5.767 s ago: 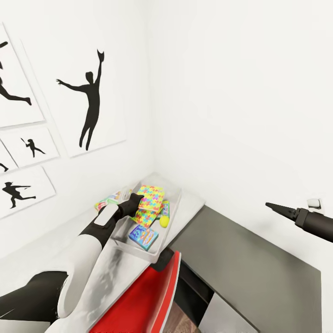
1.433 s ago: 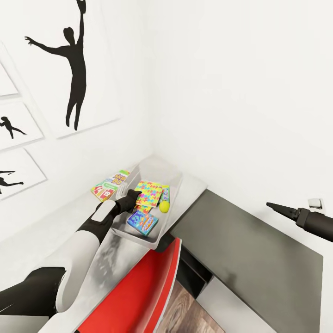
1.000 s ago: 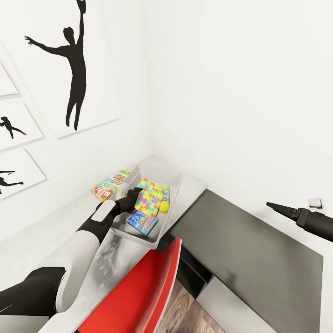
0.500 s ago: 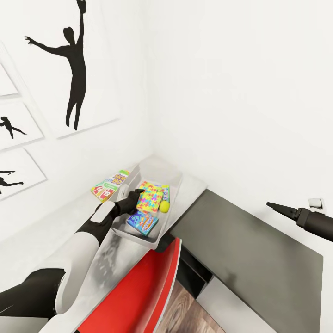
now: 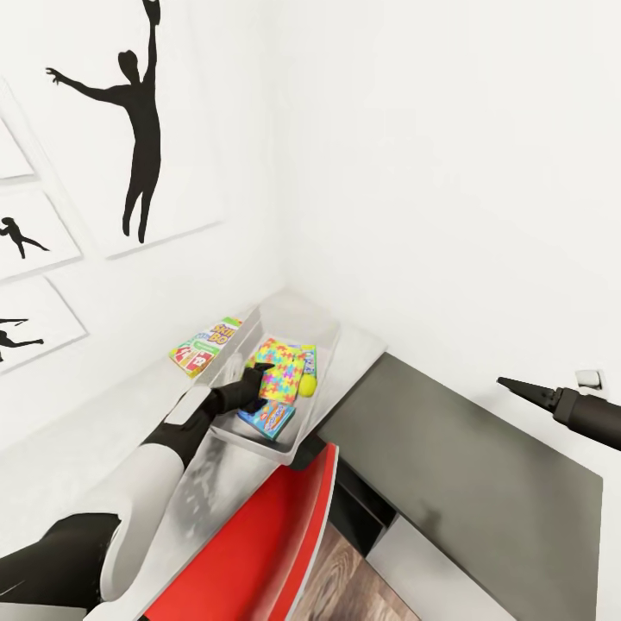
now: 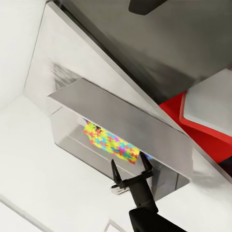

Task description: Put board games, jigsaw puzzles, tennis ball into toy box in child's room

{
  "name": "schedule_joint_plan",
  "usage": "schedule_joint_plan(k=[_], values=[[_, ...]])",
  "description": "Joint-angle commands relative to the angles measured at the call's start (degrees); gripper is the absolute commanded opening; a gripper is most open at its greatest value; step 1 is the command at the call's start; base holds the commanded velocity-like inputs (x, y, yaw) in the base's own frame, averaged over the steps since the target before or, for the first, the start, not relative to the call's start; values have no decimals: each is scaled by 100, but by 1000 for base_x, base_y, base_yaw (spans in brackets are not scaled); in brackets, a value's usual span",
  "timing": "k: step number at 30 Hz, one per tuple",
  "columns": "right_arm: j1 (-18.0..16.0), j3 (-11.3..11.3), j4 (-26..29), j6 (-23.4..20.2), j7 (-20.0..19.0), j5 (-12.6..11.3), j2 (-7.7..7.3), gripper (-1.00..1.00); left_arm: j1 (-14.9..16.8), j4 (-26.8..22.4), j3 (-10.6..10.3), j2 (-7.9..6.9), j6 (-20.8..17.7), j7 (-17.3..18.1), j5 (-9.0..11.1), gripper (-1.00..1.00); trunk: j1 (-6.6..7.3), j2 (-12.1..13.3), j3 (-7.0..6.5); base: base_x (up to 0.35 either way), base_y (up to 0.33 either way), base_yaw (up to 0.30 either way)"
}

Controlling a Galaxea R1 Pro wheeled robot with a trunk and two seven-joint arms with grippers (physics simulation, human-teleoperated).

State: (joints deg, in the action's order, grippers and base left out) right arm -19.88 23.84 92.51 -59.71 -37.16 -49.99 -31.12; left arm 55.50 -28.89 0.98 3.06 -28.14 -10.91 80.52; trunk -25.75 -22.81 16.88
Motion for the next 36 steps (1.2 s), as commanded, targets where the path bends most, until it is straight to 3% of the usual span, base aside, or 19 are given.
schedule_joint_plan(k=[1,7,8,18,22,30,36], values=[[-7,6,-1,-29,-37,28,0,100,-37,-40,11,2,-54,-130,157,100,-3,-11,10,0,0,0],[-7,6,0,-29,-37,26,0,100,-270,-416,15,-54,-194,-607,653,100,-3,-11,10,0,0,0],[-7,6,0,-29,-37,26,0,100,-270,-416,15,-54,-194,-607,653,100,-3,-11,10,0,0,0],[-7,-3,-2,-29,-37,25,15,100,-627,-1437,9,-129,-259,-1736,1533,100,-3,-11,10,0,0,0],[-7,-23,-3,-29,-37,25,27,100,-708,-1818,4,-141,-270,-2056,1720,100,-3,-11,10,0,0,0],[-2,-80,-3,-29,-39,25,66,100,-766,-2622,-16,-155,-399,-2412,1831,100,-3,-11,10,0,0,0],[-51,-348,-4,-29,-8,30,123,100,-695,-3190,-43,-165,-540,-2528,1762,100,-3,-11,10,0,0,0]])
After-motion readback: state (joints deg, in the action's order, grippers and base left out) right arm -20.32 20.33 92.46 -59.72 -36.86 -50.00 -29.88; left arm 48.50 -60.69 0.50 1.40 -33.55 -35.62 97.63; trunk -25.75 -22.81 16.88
